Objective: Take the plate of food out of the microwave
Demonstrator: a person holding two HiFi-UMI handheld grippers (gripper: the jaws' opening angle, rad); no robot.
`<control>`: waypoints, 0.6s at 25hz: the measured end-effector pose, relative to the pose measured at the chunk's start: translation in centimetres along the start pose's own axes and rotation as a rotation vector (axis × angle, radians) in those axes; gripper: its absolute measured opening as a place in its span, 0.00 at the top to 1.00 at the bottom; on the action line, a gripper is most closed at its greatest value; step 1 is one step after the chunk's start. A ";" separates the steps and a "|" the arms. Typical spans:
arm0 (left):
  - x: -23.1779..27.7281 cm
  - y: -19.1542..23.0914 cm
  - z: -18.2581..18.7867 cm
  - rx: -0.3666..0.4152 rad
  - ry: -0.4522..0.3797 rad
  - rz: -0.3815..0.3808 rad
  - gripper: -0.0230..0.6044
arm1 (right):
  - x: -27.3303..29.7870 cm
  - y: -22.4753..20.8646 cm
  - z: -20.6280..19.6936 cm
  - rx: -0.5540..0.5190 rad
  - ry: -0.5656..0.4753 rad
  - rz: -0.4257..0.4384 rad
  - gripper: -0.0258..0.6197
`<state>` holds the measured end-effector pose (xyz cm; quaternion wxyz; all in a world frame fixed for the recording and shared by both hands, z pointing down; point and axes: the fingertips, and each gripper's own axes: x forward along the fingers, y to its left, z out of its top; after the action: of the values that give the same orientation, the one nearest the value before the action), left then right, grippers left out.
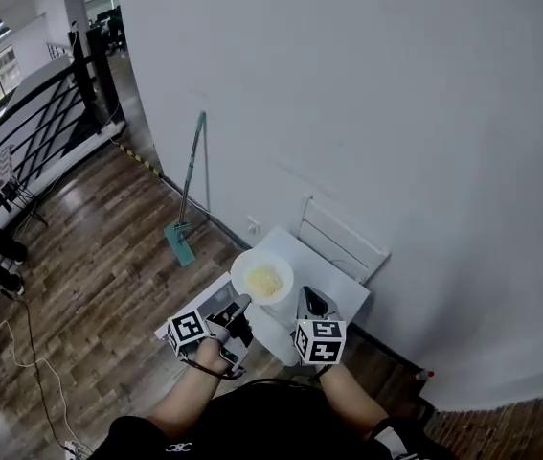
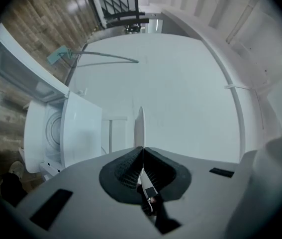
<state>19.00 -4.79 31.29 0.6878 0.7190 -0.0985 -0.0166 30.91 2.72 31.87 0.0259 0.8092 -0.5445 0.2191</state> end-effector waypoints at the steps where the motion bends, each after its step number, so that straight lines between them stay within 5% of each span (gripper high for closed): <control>1: 0.5 -0.6 -0.2 0.002 0.007 -0.003 0.95 | -0.2 -0.3 0.6 0.002 -0.011 -0.009 0.94; 7: 2.8 -2.0 -1.6 0.021 0.061 -0.043 0.95 | -1.4 -2.5 2.2 0.019 -0.115 -0.049 0.94; 15: 2.4 -4.3 -1.6 0.001 0.072 -0.059 0.95 | -2.5 -1.9 3.1 0.028 -0.103 -0.067 0.94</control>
<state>22.08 -3.41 27.37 0.6899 0.7219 -0.0527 -0.0108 32.88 4.80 28.54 -0.0062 0.8374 -0.5146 0.1841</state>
